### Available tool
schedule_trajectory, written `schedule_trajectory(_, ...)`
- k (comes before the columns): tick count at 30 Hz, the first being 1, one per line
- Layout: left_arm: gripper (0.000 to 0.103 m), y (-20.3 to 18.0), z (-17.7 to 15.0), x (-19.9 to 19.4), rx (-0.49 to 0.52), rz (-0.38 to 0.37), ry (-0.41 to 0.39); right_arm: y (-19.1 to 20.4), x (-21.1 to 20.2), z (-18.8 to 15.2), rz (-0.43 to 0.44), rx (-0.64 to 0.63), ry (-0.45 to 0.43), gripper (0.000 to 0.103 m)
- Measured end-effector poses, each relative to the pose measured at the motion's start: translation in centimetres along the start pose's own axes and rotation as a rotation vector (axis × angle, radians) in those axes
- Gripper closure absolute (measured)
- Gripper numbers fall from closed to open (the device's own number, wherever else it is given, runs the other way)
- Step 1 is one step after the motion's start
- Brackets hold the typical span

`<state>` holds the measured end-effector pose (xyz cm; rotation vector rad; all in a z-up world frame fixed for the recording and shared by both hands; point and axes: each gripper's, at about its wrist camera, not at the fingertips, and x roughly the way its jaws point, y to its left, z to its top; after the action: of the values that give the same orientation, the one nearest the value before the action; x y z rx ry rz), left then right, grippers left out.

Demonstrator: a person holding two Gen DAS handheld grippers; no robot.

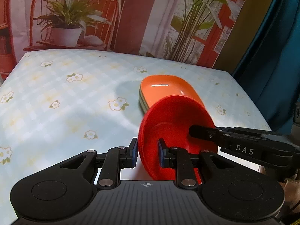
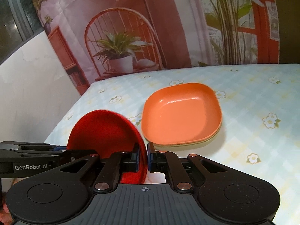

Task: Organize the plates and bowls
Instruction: 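Carry the red bowls with both tools and lower them into the orange dish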

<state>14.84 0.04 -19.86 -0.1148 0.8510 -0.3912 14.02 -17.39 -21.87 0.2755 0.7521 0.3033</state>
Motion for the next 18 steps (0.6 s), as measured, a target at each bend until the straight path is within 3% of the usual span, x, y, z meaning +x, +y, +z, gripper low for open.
schedule_trajectory(13, 0.080, -1.0, 2.4, 1.5, 0.023, -0.020, -0.016, -1.9, 0.1, 1.4, -0.015, 0.041, -0.033, 0.097)
schedule_trajectory(18, 0.081, -0.7, 4.5, 3.4, -0.012, -0.049, -0.003, -3.0, 0.8, 2.9, -0.026, 0.055, -0.024, 0.097)
